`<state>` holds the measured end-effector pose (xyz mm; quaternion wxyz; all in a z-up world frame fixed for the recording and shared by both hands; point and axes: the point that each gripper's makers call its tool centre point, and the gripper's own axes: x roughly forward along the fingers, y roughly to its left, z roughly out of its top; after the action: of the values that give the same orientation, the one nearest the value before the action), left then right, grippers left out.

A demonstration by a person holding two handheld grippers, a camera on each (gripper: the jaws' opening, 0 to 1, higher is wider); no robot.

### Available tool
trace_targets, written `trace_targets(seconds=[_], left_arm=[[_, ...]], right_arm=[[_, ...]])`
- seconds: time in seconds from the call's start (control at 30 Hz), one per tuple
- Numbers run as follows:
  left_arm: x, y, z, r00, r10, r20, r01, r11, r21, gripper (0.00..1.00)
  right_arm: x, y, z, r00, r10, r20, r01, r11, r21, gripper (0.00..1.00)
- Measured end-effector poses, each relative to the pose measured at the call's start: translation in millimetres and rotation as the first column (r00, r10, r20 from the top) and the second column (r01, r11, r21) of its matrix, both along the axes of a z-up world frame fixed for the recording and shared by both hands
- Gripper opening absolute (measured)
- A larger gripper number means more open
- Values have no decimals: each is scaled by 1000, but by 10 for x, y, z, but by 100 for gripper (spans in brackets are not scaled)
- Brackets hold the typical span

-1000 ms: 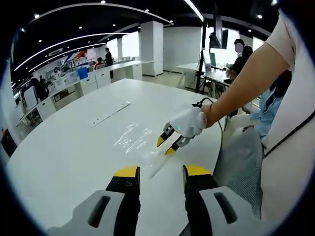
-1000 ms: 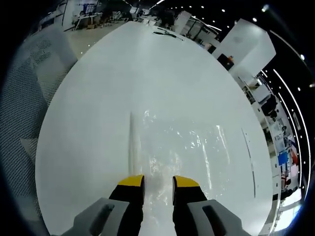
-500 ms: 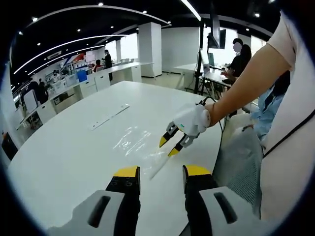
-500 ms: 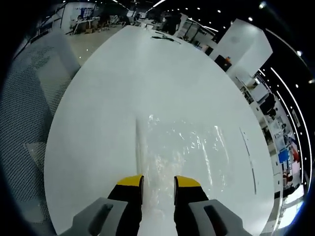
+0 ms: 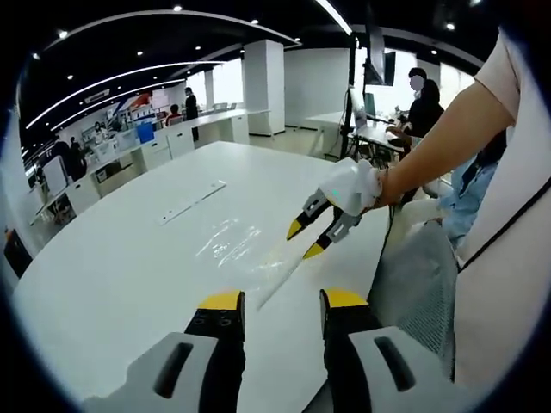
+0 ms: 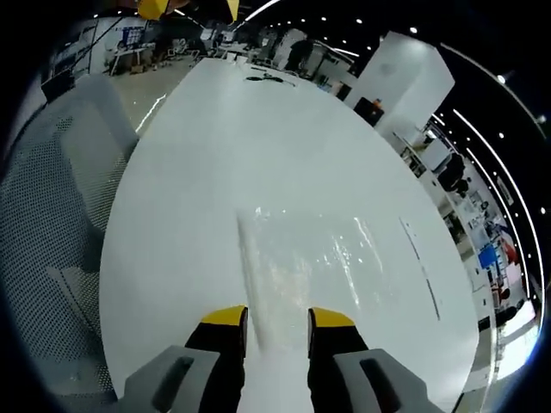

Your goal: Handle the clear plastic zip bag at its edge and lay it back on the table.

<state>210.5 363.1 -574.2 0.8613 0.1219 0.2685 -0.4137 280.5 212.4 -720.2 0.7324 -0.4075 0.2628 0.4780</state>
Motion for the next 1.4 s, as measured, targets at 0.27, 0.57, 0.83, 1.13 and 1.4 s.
trace_targets(seconds=[0.27, 0.57, 0.83, 1.13, 1.4], left_arm=[[-121, 33, -65, 1000, 15, -14, -16, 1000, -10, 33], [-192, 73, -106, 999, 45, -26, -46, 998, -40, 36], [-236, 162, -200, 996, 83, -27, -85, 995, -49, 41], [-261, 313, -328, 986, 157, -49, -160, 985, -67, 44], [-271, 350, -361, 979, 196, -51, -200, 975, -99, 51]], right_arm=[[-106, -56, 221, 997, -74, 7, 73, 993, 89, 27], [-239, -148, 440, 987, -162, 0, 158, 966, 203, 30], [-439, -239, 499, 976, -215, -16, 212, 942, 259, 34], [-641, -356, 586, 950, -306, -65, 309, 890, 334, 41], [-780, -444, 611, 911, -391, -127, 409, 830, 379, 49]])
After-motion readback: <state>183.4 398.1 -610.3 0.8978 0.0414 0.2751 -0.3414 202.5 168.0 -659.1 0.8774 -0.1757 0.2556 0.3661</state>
